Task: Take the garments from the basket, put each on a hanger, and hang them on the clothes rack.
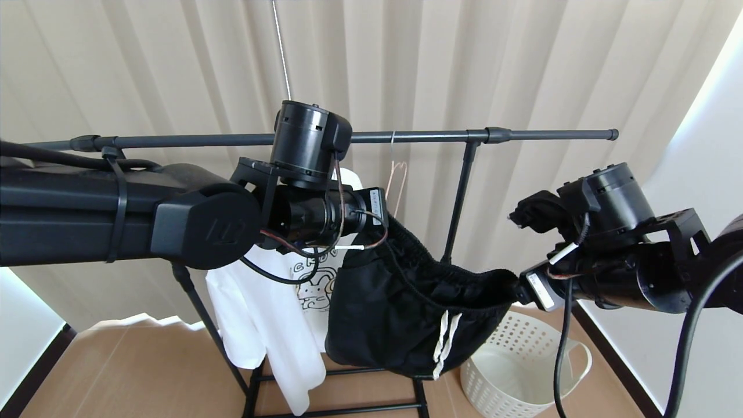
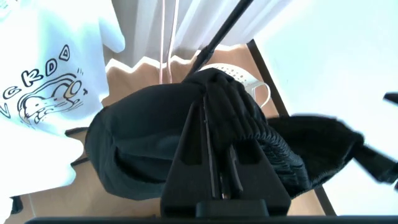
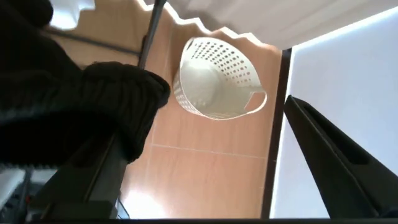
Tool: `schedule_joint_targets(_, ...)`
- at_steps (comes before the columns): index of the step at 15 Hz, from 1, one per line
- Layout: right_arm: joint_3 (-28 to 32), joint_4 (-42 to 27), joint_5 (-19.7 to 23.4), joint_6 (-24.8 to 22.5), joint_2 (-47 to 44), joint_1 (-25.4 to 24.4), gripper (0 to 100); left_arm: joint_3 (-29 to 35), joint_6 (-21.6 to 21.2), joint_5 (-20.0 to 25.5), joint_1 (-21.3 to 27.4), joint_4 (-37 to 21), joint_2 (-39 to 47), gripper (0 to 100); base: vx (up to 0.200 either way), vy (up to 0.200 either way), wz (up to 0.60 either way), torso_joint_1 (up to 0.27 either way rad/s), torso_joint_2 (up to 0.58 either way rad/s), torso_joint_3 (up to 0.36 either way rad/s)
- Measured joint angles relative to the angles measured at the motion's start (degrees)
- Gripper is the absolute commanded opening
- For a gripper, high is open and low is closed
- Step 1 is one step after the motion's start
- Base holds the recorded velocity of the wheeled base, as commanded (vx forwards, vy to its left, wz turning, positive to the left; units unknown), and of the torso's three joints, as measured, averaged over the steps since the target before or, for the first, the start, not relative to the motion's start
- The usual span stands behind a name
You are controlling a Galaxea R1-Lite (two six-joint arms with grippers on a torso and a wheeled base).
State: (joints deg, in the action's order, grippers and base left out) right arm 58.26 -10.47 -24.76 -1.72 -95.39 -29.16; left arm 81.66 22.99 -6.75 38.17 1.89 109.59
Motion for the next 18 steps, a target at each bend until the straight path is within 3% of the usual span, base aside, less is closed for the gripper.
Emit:
schedule_joint_targets(2, -2.22, 1.67, 3.19, -2.13, 1.01, -0.07, 100, 0.41, 0.02, -0.02, 0.17, -0.09, 0.00, 0, 0.000, 0.000, 0.00, 0.000, 0.00, 0.000)
schedule_joint_targets(4, -5.97, 5.99, 9.11, -6.68, 2.26, -0.16, 100, 0.69, 0.00, 0.00, 0.55, -0.12, -0.04, 0, 0.000, 0.000, 0.00, 0.000, 0.00, 0.000)
schedule_joint_targets(10, -16.07, 23.55, 35.51, -9.50, 4.88, 0.33, 100, 0.06, -0.41, -0.13, 2.67, -0.50, -0.74, 0, 0.000, 0.000, 0.00, 0.000, 0.00, 0.000)
schedule_joint_targets(11, -17.05, 25.47, 37.21, -9.52, 4.83, 0.80, 100, -0.30, -0.66, -0.11, 3.10, -0.50, -1.07, 0, 0.000, 0.000, 0.00, 0.000, 0.00, 0.000)
schedule_joint_targets(17, -19.04, 30.53, 37.97, -9.36, 2.72, 1.35, 100, -1.77, -1.56, -0.09, 5.79, -0.50, -2.71, 0, 0.000, 0.000, 0.00, 0.000, 0.00, 0.000)
schedule_joint_targets(18, -19.68, 32.11, 40.14, -9.36, 2.45, 1.40, 100, -1.77, -1.82, -0.09, 5.88, -0.45, -2.79, 0, 0.000, 0.000, 0.00, 0.000, 0.00, 0.000)
